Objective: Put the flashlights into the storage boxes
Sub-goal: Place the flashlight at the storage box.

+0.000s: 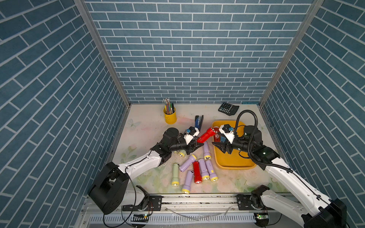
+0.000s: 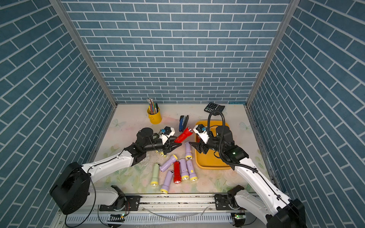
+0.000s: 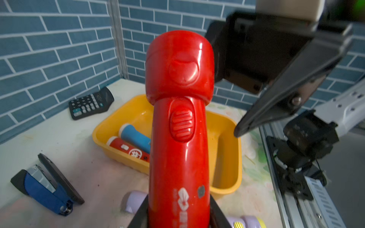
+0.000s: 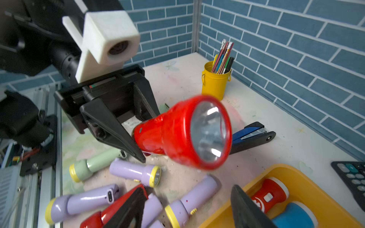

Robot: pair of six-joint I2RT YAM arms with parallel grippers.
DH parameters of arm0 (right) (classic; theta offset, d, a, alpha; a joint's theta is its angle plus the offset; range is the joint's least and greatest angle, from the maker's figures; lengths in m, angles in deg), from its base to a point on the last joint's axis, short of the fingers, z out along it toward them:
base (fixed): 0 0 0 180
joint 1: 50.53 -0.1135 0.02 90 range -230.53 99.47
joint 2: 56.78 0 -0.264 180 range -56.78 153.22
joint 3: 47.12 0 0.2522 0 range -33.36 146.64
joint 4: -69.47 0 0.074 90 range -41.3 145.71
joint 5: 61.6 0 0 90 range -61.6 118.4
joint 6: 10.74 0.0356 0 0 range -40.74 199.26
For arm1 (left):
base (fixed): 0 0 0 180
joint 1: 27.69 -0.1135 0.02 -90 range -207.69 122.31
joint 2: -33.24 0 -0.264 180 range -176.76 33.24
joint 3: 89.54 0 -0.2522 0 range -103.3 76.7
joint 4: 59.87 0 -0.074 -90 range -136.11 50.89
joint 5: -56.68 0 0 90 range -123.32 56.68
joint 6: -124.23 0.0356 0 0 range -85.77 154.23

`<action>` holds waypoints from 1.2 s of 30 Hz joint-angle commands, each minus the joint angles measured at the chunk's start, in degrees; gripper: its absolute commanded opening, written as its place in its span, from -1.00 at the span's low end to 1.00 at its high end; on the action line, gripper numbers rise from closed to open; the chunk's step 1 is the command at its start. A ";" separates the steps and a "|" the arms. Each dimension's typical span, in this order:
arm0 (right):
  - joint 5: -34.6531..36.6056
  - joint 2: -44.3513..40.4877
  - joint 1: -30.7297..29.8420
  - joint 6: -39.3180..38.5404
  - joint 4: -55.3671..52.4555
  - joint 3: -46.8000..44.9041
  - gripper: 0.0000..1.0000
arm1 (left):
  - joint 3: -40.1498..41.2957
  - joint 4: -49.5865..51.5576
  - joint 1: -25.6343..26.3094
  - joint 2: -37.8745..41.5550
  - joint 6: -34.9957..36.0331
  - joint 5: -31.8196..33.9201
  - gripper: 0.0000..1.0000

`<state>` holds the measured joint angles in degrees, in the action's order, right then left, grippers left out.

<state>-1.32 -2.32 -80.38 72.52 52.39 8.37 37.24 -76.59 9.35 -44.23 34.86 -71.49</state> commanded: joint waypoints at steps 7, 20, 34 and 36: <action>-0.70 4.23 -0.02 32.65 28.47 -5.00 0.31 | 0.35 -17.76 1.12 -1.89 -10.59 6.92 -0.75; 10.45 14.36 -8.70 46.01 40.41 -1.47 0.18 | 0.42 -18.91 2.69 -2.26 -10.12 11.88 -0.75; 14.33 17.87 -10.15 53.37 48.52 -2.14 -0.03 | 0.75 -19.31 3.48 -2.45 -8.75 12.49 -0.75; 14.42 17.96 -10.32 53.93 48.45 -2.18 -0.10 | 0.80 -19.61 3.65 -2.50 -8.71 12.61 -0.75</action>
<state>10.72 14.99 -90.56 123.08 97.66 4.61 37.85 -92.32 12.13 -46.50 25.17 -58.25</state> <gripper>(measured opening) 0.460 0.397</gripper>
